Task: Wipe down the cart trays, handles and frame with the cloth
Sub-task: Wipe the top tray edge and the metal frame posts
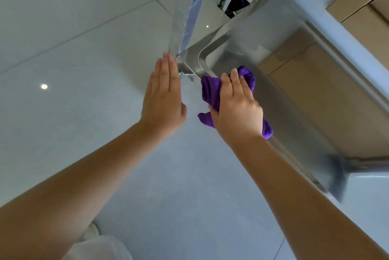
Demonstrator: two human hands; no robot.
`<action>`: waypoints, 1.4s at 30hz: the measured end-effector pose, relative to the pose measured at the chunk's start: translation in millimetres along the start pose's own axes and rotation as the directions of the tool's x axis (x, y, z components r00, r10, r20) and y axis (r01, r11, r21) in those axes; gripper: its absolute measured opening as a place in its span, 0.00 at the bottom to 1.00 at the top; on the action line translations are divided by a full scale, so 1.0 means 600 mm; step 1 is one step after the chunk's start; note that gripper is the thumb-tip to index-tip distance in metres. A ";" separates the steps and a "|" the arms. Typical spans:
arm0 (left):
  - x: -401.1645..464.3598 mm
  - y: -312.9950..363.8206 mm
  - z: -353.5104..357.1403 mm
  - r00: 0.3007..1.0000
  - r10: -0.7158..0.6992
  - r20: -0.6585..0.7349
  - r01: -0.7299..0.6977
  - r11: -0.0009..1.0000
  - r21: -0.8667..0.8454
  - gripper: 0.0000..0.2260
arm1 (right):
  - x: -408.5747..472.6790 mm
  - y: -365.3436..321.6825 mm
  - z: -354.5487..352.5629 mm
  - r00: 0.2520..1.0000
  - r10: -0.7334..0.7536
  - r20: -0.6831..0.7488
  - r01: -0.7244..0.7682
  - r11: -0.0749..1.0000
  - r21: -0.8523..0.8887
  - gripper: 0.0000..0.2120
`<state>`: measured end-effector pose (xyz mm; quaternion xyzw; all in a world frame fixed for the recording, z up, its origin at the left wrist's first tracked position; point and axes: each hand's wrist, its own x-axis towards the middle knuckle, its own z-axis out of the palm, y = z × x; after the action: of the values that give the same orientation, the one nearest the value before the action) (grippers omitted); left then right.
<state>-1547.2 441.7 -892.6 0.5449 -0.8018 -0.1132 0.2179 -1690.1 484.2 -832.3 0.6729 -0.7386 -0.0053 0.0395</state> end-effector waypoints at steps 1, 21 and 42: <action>-0.011 0.016 -0.001 0.996 0.073 -0.045 -0.074 0.997 -0.008 0.39 | 0.000 0.000 0.001 1.000 0.006 -0.003 -0.006 1.000 0.016 0.40; -0.008 0.029 -0.007 0.916 0.367 0.160 -0.393 0.902 0.180 0.48 | -0.153 0.140 0.008 0.997 0.032 -0.076 -0.035 0.999 -0.037 0.36; -0.056 0.182 0.000 0.666 0.674 0.319 -0.704 0.710 -0.032 0.45 | -0.210 0.186 0.020 0.996 0.062 -0.070 -0.070 0.991 -0.116 0.40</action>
<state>-1626.8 514.1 -854.3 0.1862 -0.9759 -0.0681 0.0910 -1790.2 619.3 -844.0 0.6444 -0.7572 -0.0257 0.1041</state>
